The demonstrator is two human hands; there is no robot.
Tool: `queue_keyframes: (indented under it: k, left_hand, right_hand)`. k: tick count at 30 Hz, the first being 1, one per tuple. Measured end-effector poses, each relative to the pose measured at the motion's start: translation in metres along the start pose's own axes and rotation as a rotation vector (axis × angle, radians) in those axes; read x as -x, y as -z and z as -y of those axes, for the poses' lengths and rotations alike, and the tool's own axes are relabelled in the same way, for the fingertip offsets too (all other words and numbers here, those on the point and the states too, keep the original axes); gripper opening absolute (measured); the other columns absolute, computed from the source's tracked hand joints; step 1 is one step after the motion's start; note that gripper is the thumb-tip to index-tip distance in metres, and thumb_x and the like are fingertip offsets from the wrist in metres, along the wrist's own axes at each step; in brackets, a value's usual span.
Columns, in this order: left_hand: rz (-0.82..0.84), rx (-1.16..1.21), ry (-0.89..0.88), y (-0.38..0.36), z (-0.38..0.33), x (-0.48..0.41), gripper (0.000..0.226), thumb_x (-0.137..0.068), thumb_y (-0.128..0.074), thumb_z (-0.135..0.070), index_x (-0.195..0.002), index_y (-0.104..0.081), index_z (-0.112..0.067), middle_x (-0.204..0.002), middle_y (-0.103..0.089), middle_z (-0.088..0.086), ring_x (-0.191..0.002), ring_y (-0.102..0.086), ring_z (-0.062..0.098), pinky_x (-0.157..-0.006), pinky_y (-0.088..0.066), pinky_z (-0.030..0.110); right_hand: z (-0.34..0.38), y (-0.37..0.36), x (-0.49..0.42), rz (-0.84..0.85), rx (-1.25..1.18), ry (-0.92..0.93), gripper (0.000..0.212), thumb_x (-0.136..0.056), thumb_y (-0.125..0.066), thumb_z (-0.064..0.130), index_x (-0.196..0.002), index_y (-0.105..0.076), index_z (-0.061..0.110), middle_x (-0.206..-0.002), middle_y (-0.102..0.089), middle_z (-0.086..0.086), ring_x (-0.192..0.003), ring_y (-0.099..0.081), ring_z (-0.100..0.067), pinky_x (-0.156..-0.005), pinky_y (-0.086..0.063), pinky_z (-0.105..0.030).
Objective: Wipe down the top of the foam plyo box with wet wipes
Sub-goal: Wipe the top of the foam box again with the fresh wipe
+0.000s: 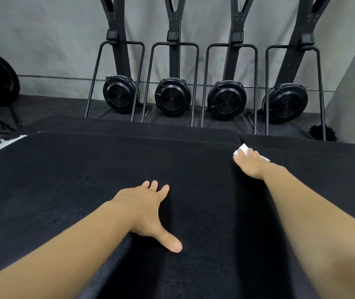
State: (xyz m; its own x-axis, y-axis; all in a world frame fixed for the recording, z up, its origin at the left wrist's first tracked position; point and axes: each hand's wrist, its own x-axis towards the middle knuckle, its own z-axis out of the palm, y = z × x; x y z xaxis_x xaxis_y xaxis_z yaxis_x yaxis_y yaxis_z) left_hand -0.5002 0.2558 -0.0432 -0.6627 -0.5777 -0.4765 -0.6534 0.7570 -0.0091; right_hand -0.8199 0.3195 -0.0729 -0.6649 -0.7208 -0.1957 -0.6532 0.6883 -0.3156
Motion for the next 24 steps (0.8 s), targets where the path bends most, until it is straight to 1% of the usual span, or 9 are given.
queue_keyframes:
  k: [2,4,7,11,13,16,18,21,24]
  left_hand:
    - [-0.009,-0.018,-0.010,-0.001,0.001,-0.002,0.146,-0.040,-0.061,-0.093,-0.150,0.017,-0.036,-0.160,0.014,-0.008,-0.148,0.013,0.011,-0.116,-0.026,0.044]
    - [-0.019,-0.028,-0.020,-0.003,0.002,-0.005,0.147,-0.039,-0.059,-0.094,-0.150,0.017,-0.036,-0.160,0.014,-0.008,-0.148,0.013,0.011,-0.116,-0.027,0.043]
    - [-0.029,-0.047,-0.035,-0.006,0.004,-0.010,0.148,-0.038,-0.057,-0.096,-0.150,0.018,-0.035,-0.160,0.015,-0.008,-0.147,0.014,0.012,-0.116,-0.028,0.041]
    - [-0.025,-0.109,-0.051,-0.009,0.006,-0.013,0.146,-0.040,-0.050,-0.098,-0.148,0.023,-0.032,-0.159,0.019,-0.006,-0.147,0.016,0.015,-0.115,-0.029,0.043]
    - [-0.009,-0.140,-0.057,-0.011,0.006,-0.013,0.143,-0.044,-0.046,-0.098,-0.147,0.027,-0.030,-0.158,0.023,-0.003,-0.147,0.019,0.017,-0.118,-0.023,0.045]
    - [0.047,-0.139,-0.057,-0.013,0.005,-0.014,0.137,-0.052,-0.041,-0.097,-0.143,0.034,-0.027,-0.155,0.033,0.001,-0.143,0.028,0.020,-0.120,-0.002,0.051]
    - [0.094,-0.108,-0.052,-0.013,0.005,-0.013,0.134,-0.055,-0.039,-0.096,-0.139,0.039,-0.027,-0.151,0.039,0.002,-0.140,0.035,0.020,-0.119,0.006,0.053]
    - [0.129,-0.048,-0.051,-0.014,0.005,-0.013,0.131,-0.058,-0.042,-0.094,-0.137,0.042,-0.030,-0.148,0.044,0.000,-0.135,0.041,0.017,-0.117,0.012,0.053]
    - [0.132,-0.018,-0.053,-0.015,0.006,-0.012,0.130,-0.060,-0.044,-0.092,-0.136,0.042,-0.031,-0.147,0.045,-0.001,-0.133,0.043,0.016,-0.117,0.013,0.051]
  right_hand:
    - [-0.001,0.001,-0.003,0.025,0.017,-0.057,0.053,-0.101,-0.018,0.046,-0.149,-0.029,0.025,-0.160,-0.017,-0.007,-0.147,-0.015,-0.027,-0.118,-0.017,-0.052]
    - [0.010,-0.002,-0.005,0.012,0.014,-0.102,0.063,-0.101,-0.016,0.054,-0.158,-0.014,0.028,-0.165,-0.005,-0.003,-0.152,-0.004,-0.024,-0.120,-0.011,-0.049]
    - [0.045,-0.012,-0.012,-0.036,0.049,-0.074,0.067,-0.100,-0.018,0.058,-0.158,-0.016,0.023,-0.161,-0.014,-0.007,-0.148,-0.012,-0.026,-0.117,-0.014,-0.046]
    - [0.102,-0.031,-0.022,-0.035,0.117,0.079,0.068,-0.101,-0.020,0.056,-0.157,-0.020,0.018,-0.157,-0.021,-0.011,-0.145,-0.016,-0.027,-0.116,-0.016,-0.041]
    - [0.130,-0.042,-0.023,-0.005,0.139,0.175,0.069,-0.101,-0.019,0.056,-0.157,-0.019,0.017,-0.158,-0.020,-0.012,-0.145,-0.016,-0.027,-0.116,-0.016,-0.040]
    - [0.151,-0.054,-0.024,0.067,0.119,0.288,0.067,-0.102,-0.018,0.053,-0.158,-0.014,0.019,-0.163,-0.009,-0.010,-0.150,-0.004,-0.025,-0.119,-0.010,-0.042]
    - [0.146,-0.052,-0.026,0.078,0.083,0.334,0.059,-0.102,-0.019,0.048,-0.153,-0.025,0.020,-0.158,-0.020,-0.008,-0.147,-0.014,-0.026,-0.118,-0.016,-0.044]
    - [0.115,-0.039,-0.032,0.038,0.049,0.317,0.039,-0.099,-0.022,0.042,-0.124,-0.046,0.022,-0.132,-0.041,-0.006,-0.124,-0.036,-0.027,-0.108,-0.031,-0.046]
    - [0.073,-0.023,-0.040,-0.040,-0.011,0.225,0.025,-0.097,-0.026,0.042,-0.100,-0.044,0.025,-0.120,-0.048,-0.007,-0.116,-0.042,-0.028,-0.102,-0.034,-0.047]
